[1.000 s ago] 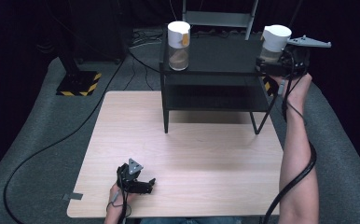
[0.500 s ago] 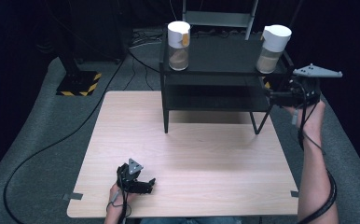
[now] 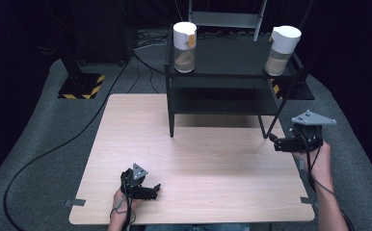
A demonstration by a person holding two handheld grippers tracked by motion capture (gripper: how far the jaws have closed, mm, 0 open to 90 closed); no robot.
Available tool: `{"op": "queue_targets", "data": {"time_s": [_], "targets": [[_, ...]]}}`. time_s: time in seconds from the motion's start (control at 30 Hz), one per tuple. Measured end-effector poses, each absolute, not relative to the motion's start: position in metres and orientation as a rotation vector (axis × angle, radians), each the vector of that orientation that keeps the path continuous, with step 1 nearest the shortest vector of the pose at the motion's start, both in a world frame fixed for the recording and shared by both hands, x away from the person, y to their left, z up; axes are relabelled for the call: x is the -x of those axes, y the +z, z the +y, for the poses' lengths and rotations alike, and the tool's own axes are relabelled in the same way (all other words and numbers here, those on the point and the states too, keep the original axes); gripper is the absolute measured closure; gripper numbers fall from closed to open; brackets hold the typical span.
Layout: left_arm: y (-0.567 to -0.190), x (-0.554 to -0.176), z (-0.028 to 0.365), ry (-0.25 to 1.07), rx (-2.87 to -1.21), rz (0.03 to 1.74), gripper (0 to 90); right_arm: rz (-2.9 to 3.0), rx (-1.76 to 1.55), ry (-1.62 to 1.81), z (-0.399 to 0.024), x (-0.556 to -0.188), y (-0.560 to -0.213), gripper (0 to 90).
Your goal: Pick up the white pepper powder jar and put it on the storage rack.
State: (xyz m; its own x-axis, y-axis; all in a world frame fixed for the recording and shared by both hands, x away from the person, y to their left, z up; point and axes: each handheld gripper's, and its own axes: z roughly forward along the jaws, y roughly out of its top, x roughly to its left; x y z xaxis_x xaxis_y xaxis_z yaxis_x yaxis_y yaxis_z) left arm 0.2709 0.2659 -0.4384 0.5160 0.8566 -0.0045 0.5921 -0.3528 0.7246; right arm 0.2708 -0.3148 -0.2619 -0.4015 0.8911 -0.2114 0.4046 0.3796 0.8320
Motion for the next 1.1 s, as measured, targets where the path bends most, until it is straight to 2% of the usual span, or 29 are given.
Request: {"op": "queue_targets", "data": {"time_s": [0.47, 0.53, 0.7, 0.9, 1.1], "targets": [[-0.438, -0.271, 0.266, 0.499, -2.077, 1.177, 1.8, 2.076, -1.210, 0.883, -0.321, -0.237, -0.349, 0.0], [-0.438, -0.271, 0.266, 0.499, -2.077, 1.176, 1.8, 2.060, -1.240, 0.934, -0.325, -0.230, -0.374, 0.0], [-0.438, -0.271, 0.266, 0.499, -2.078, 1.176, 1.8, 2.039, -1.287, 0.996, -0.324, -0.225, -0.410, 0.0], [-0.439, -0.271, 0.266, 0.500, -2.076, 1.176, 1.8, 2.031, -1.304, 1.009, -0.320, -0.224, -0.437, 0.0], [-0.438, -0.271, 0.266, 0.499, -2.078, 1.177, 1.8, 2.013, -1.301, 1.028, -0.321, -0.220, -0.446, 0.0]]}}
